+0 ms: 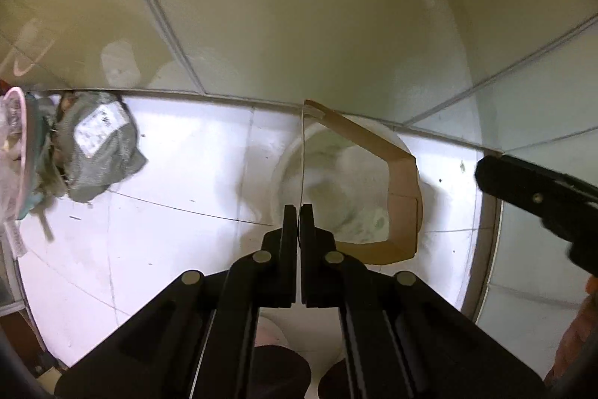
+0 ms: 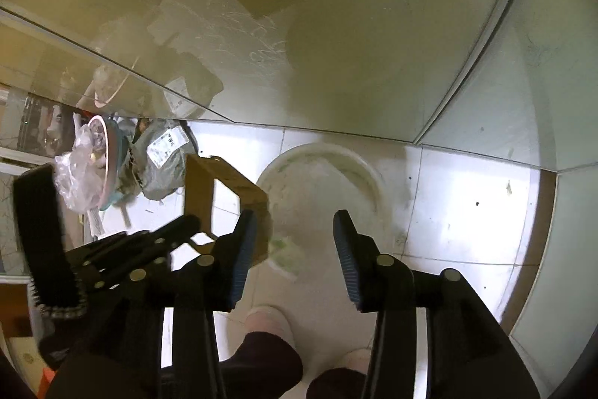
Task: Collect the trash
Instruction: 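Open the right tool to drop the tissue while the left tool drops the cardboard into the bin, then raise both open tools back up to the floral mat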
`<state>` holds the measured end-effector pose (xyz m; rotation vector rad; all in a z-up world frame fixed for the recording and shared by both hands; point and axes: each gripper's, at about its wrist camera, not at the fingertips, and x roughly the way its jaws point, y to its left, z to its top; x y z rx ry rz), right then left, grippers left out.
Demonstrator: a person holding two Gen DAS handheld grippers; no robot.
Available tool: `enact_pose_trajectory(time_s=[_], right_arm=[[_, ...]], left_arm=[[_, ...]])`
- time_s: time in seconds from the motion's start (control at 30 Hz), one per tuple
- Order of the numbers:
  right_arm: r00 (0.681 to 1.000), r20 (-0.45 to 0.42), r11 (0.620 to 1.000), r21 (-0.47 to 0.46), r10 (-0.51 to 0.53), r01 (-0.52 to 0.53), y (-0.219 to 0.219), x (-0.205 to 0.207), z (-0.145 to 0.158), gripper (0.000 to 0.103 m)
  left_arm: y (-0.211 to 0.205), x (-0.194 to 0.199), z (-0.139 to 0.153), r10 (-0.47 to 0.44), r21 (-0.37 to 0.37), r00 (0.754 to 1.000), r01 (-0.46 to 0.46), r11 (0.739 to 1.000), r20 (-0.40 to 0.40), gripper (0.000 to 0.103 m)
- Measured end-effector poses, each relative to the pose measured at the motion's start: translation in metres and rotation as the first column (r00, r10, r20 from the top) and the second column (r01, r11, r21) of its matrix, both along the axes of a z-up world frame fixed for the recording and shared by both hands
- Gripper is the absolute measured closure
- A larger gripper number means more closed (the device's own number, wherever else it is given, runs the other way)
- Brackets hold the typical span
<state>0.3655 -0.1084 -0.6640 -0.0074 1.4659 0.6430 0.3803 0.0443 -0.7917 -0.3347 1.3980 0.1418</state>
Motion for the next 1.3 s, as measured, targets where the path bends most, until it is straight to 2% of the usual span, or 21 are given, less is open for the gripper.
enact_pose_trajectory(time_s=[0.03,0.13,0.2,0.33,0.43,0.53,0.6,0.63,0.9,0.93,1.0,1.13,1.2,1.3], right_arm=[[1.0,0.005,1.0,0.002,0.002,-0.002,-0.001,0.001,-0.001,0.064],[1.0,0.018,1.0,0.008,0.002,-0.002,-0.009,0.004,0.001,0.064],[1.0,0.03,1.0,0.008,0.007,-0.007,-0.014,0.005,0.008,0.064],[0.998,0.058,1.0,0.013,0.014,-0.015,-0.022,0.007,0.026,0.064],[0.998,0.063,1.0,0.02,0.004,-0.005,-0.03,0.008,0.053,0.064],[0.998,0.062,1.0,0.026,-0.01,0.008,-0.035,0.005,0.091,0.064],[0.998,0.063,0.999,0.031,-0.019,0.017,-0.04,0.004,0.117,0.064],[0.998,0.064,0.999,0.036,-0.022,0.02,-0.043,0.003,0.134,0.064],[0.99,0.141,0.998,0.054,-0.024,0.016,-0.051,-0.009,0.281,0.064],[0.987,0.158,0.998,0.063,-0.034,0.024,-0.053,-0.009,0.304,0.064],[0.981,0.189,0.996,0.084,-0.054,0.038,-0.055,-0.011,0.346,0.064],[0.962,0.257,0.991,0.123,-0.092,0.062,-0.058,-0.017,0.415,0.064],[0.946,0.304,0.986,0.146,-0.116,0.074,-0.06,-0.02,0.453,0.064],[0.921,0.363,0.982,0.169,-0.143,0.086,-0.063,-0.025,0.495,0.064]], left_arm=[[-0.002,0.002,-0.006,-0.007,-0.014,1.0,0.006,1.0,-0.007,0.102],[-0.008,0.007,-0.026,-0.031,-0.06,0.999,0.028,0.998,-0.041,0.084],[-0.012,0.008,-0.028,-0.036,-0.078,0.997,0.031,0.996,-0.062,0.077],[-0.017,0.005,-0.008,-0.053,-0.065,0.997,0.05,0.997,-0.051,0.077],[-0.016,0.003,0.027,-0.062,-0.035,0.997,0.06,0.998,-0.042,0.077],[-0.018,-0.002,0.075,-0.053,-0.027,0.998,0.052,0.998,-0.024,0.077],[-0.015,-0.007,0.12,-0.046,-0.022,0.999,0.046,0.999,-0.001,0.077],[-0.015,-0.007,0.134,-0.045,-0.017,0.999,0.045,0.999,0.006,0.077],[-0.011,-0.02,0.32,-0.047,0.036,0.991,0.043,0.998,0.128,0.077],[-0.011,-0.02,0.336,-0.049,0.043,0.989,0.044,0.998,0.141,0.077],[-0.009,-0.022,0.387,-0.057,0.06,0.981,0.047,0.997,0.186,0.077],[-0.007,-0.026,0.467,-0.063,0.063,0.961,0.048,0.997,0.268,0.077],[-0.005,-0.028,0.51,-0.073,0.074,0.944,0.052,0.996,0.322,0.077],[-0.001,-0.032,0.566,-0.086,0.089,0.91,0.055,0.995,0.404,0.07]])
